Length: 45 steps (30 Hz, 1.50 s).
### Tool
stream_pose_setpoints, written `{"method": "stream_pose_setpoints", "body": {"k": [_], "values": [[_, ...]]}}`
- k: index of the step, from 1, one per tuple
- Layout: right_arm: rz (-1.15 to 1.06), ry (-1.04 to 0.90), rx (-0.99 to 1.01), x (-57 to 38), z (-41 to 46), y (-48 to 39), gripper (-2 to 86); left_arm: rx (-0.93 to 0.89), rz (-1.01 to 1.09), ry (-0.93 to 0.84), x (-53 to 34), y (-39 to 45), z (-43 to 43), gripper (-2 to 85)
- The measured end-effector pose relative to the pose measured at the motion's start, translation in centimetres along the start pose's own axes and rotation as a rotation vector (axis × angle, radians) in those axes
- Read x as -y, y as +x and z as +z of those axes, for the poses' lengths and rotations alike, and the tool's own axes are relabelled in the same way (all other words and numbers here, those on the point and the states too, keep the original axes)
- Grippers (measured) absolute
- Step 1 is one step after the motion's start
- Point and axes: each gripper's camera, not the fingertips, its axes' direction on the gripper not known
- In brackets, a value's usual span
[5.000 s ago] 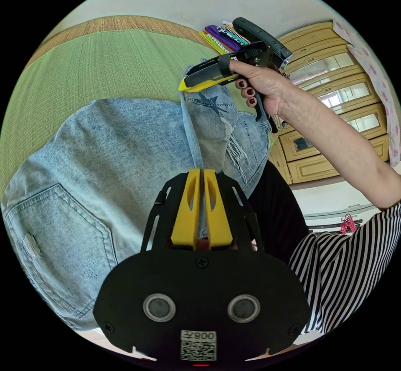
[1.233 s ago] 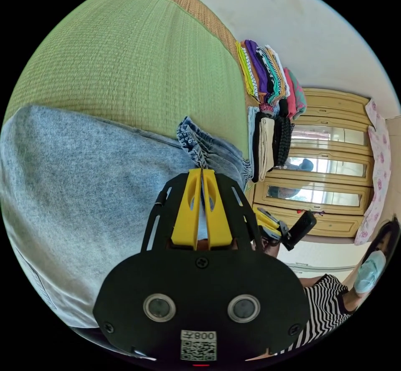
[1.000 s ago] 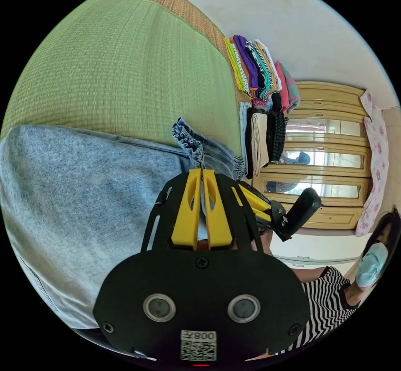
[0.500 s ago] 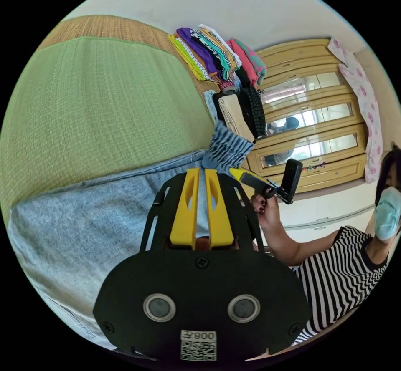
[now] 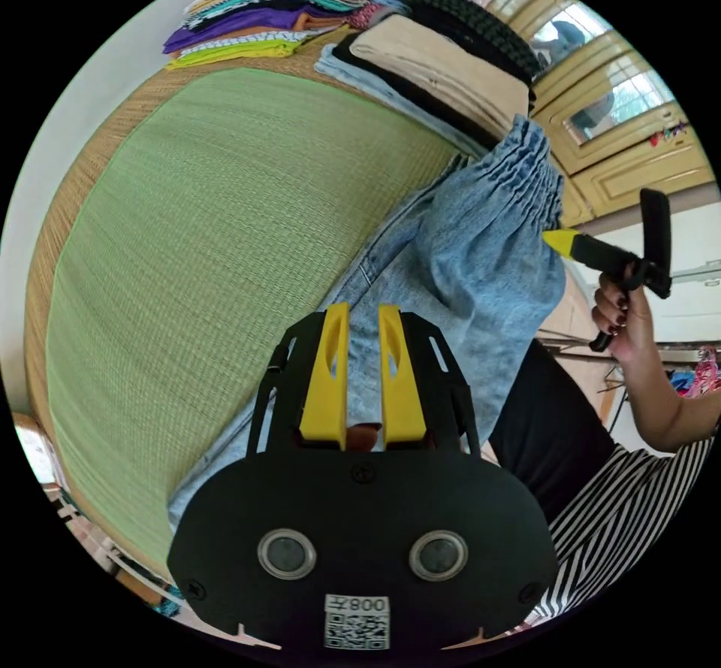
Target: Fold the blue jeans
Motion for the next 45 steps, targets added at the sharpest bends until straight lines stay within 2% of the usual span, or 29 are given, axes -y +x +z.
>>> {"method": "stream_pose_setpoints", "body": {"k": [7,19,24,28,36,42,45], "values": [[0.026,0.012,0.005,0.1,-1.4,2.8,1.8,0.033,0.039,0.006,2.2,3.5,-0.3,1.6],[-0.019,0.064,0.028,1.9,-3.7,4.5,2.0,0.021,-0.032,0.152,2.2,5.1,-4.7,0.2],[0.046,0.013,-0.011,3.1,-1.9,6.9,1.9,0.025,-0.080,0.100,3.5,5.1,-2.8,0.3],[0.152,-0.045,0.035,3.6,-0.8,9.5,1.9,0.067,-0.089,0.042,4.3,5.6,-1.3,0.4],[0.180,0.006,0.010,3.0,-2.4,8.9,0.5,0.063,-0.126,0.088,2.3,5.1,-2.9,1.0],[0.045,0.068,-0.091,3.9,-3.2,4.0,0.1,0.042,-0.124,0.217,-0.9,5.8,-5.7,0.5],[-0.055,-0.009,-0.179,5.5,-0.5,1.5,0.1,0.020,-0.114,0.154,-1.5,5.8,-4.6,0.3]]}}
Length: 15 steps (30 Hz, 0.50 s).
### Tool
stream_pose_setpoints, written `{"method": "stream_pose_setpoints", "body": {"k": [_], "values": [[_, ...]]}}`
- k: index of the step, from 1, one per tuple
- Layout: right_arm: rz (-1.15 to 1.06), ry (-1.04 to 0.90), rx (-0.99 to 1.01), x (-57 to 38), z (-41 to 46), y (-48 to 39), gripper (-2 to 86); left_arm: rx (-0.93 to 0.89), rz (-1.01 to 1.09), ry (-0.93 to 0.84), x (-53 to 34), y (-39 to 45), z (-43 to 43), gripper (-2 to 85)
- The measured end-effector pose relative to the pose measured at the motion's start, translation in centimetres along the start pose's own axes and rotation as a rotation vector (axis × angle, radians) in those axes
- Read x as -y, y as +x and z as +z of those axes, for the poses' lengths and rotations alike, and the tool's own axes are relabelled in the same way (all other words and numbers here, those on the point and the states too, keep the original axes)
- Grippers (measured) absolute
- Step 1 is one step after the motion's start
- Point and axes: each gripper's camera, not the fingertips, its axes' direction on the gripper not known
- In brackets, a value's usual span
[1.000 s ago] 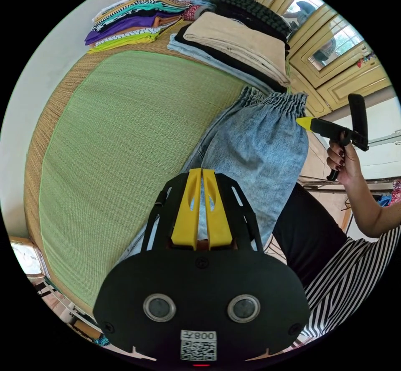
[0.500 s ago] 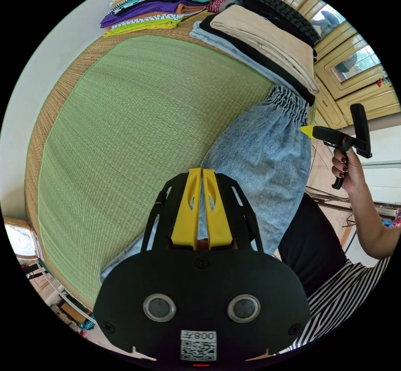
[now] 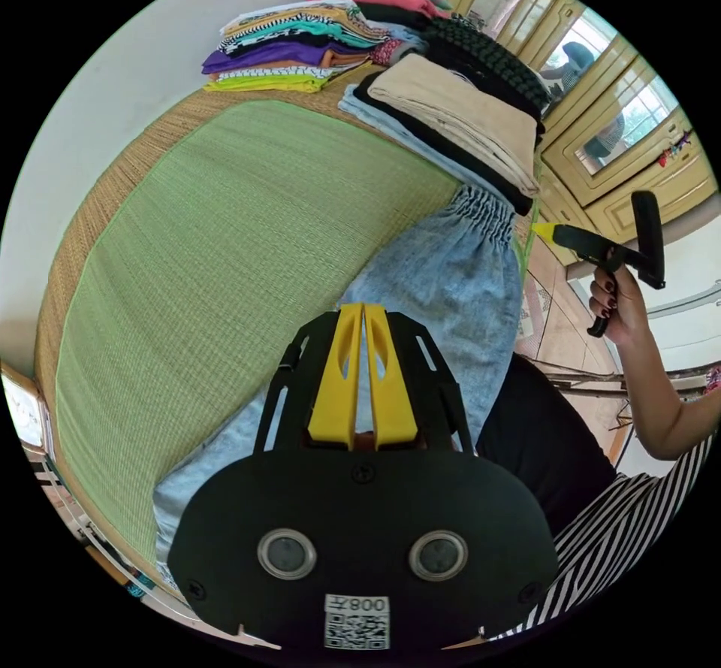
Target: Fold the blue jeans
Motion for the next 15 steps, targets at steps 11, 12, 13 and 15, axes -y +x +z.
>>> {"method": "stream_pose_setpoints", "body": {"k": [11,12,13,15], "values": [[-0.146,-0.127,-0.239,0.7,6.0,-5.7,0.1,-0.079,-0.084,0.014,-6.0,-4.5,-3.3,0.1],[-0.148,-0.138,-0.236,0.9,6.2,-6.1,0.1,-0.100,-0.112,0.041,-7.6,-5.5,-4.4,0.1],[-0.148,-0.147,-0.233,1.1,6.3,-6.5,0.1,-0.113,-0.146,0.069,-9.6,-6.5,-5.6,0.1],[-0.151,-0.158,-0.236,1.4,6.4,-7.2,0.1,-0.107,-0.211,0.092,-12.9,-8.5,-7.3,0.1]]}}
